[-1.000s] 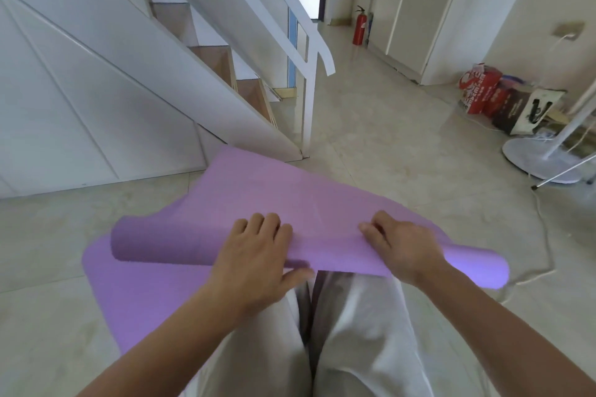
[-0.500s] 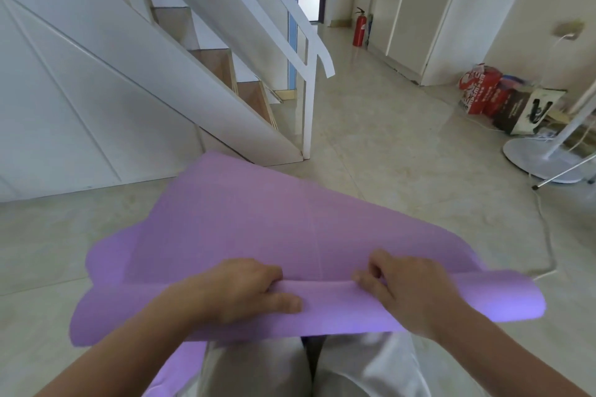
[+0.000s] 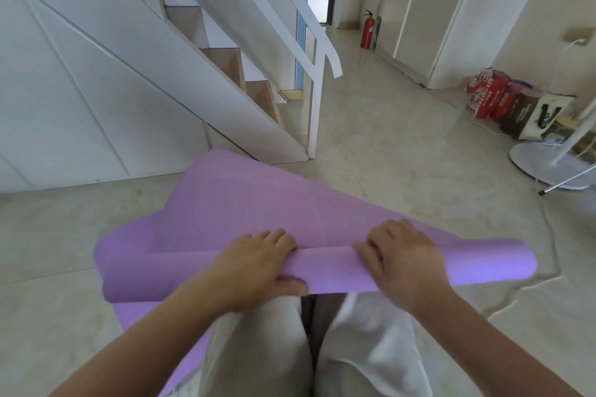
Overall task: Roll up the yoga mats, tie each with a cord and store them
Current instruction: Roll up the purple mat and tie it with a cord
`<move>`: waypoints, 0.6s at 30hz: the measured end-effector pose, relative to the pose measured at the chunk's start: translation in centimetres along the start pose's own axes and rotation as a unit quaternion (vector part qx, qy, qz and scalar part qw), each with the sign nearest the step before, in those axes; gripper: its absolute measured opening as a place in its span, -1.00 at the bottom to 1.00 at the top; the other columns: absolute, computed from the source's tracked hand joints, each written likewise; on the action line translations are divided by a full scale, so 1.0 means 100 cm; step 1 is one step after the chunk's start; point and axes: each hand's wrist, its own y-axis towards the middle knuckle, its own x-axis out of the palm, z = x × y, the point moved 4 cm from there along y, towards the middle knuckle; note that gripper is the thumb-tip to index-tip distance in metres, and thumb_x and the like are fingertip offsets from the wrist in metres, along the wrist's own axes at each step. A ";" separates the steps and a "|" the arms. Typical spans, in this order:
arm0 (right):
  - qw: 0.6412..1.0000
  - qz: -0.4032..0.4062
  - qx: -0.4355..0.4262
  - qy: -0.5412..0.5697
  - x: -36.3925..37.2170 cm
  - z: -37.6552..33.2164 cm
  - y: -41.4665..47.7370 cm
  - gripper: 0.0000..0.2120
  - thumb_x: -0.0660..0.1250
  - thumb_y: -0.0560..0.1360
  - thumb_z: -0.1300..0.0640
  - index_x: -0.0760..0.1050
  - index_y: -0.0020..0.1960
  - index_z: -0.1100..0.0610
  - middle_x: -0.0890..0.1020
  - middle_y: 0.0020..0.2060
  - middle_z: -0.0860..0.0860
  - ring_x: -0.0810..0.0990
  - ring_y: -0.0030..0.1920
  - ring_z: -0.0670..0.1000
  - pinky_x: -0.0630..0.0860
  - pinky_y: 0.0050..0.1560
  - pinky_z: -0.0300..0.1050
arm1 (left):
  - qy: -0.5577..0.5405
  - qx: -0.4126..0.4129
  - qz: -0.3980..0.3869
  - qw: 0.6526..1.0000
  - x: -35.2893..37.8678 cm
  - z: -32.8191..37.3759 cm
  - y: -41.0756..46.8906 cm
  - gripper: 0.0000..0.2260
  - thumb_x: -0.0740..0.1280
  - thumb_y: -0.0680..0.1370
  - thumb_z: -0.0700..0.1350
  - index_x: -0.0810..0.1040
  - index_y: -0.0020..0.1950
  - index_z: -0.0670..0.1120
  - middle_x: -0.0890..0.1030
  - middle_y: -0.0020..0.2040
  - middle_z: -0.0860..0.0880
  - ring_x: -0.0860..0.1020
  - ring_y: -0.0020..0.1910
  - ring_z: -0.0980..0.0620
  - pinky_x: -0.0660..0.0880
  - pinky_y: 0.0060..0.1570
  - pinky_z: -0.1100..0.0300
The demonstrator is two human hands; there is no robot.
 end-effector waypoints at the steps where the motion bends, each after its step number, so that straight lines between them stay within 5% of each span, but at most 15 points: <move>1: 1.000 -0.008 -0.022 0.011 0.005 -0.002 -0.007 -0.39 -0.03 0.61 -0.30 0.55 -0.20 0.12 0.55 -0.26 0.06 0.53 -0.24 0.17 0.49 -0.30 -0.01 | -0.069 -0.028 -0.061 0.995 -0.003 -0.007 0.007 -0.51 0.20 0.48 0.41 0.41 0.17 0.06 0.52 0.09 0.08 0.51 0.05 -0.01 0.40 -0.01 0.08; 4: 0.997 -0.068 -0.030 -0.003 0.011 0.001 -0.015 -0.29 -0.03 0.49 -0.49 0.58 -0.01 0.08 0.58 -0.12 0.03 0.56 -0.15 0.15 0.52 -0.17 0.00 | -0.208 -0.091 -0.185 0.956 -0.006 -0.018 0.026 -0.63 0.36 0.44 0.37 0.42 0.02 0.14 0.53 -0.05 0.14 0.50 0.02 -0.01 0.37 -0.02 0.10; 8: 0.986 -0.166 -0.010 0.002 -0.015 0.004 0.005 -0.13 -0.13 0.25 -0.66 0.44 0.20 -0.07 0.57 -0.03 -0.12 0.59 0.01 0.01 0.50 -0.03 -0.08 | -0.256 -0.098 -0.223 0.935 -0.021 -0.018 0.038 -0.59 0.40 0.43 0.36 0.54 -0.07 0.02 0.57 -0.14 0.12 0.54 -0.05 0.00 0.43 0.02 0.09; 10: 0.973 -0.227 0.005 0.043 -0.021 0.012 0.006 -0.16 -0.14 0.14 -0.65 0.30 0.17 -0.13 0.54 -0.13 -0.14 0.55 -0.07 -0.03 0.44 -0.03 -0.10 | -0.259 -0.109 -0.239 0.929 -0.032 -0.011 0.034 -0.52 0.36 0.42 0.40 0.58 0.00 0.00 0.61 -0.08 0.09 0.57 0.00 0.01 0.46 0.11 0.07; 14: 0.945 -0.288 0.034 0.149 -0.011 0.020 0.001 -0.33 -0.06 0.17 -0.62 0.24 -0.06 -0.10 0.50 -0.35 -0.08 0.45 -0.28 -0.05 0.33 -0.23 -0.14 | -0.058 -0.077 -0.137 0.986 -0.042 0.012 0.016 -0.32 0.30 0.41 0.44 0.35 0.41 0.10 0.47 0.27 0.08 0.46 0.25 0.00 0.37 0.24 0.07; 16: 0.927 -0.303 0.069 0.212 -0.005 0.025 0.001 -0.39 0.02 0.21 -0.60 0.29 -0.10 -0.10 0.54 -0.30 -0.07 0.44 -0.27 -0.11 0.32 -0.23 -0.19 | 0.090 -0.006 -0.011 0.996 -0.037 0.027 0.003 -0.22 0.38 0.23 0.46 0.39 0.32 0.07 0.46 0.17 0.04 0.48 0.09 -0.04 0.45 0.06 0.00; 18: 0.914 -0.337 0.075 0.214 -0.006 0.022 0.001 -0.47 0.10 0.29 -0.58 0.30 -0.13 -0.12 0.54 -0.27 -0.07 0.45 -0.25 -0.12 0.33 -0.21 -0.19 | 0.167 0.029 0.023 0.985 -0.018 0.032 -0.005 -0.26 0.48 0.02 0.40 0.51 0.05 0.01 0.51 -0.08 0.00 0.50 -0.21 -0.05 0.46 -0.30 0.03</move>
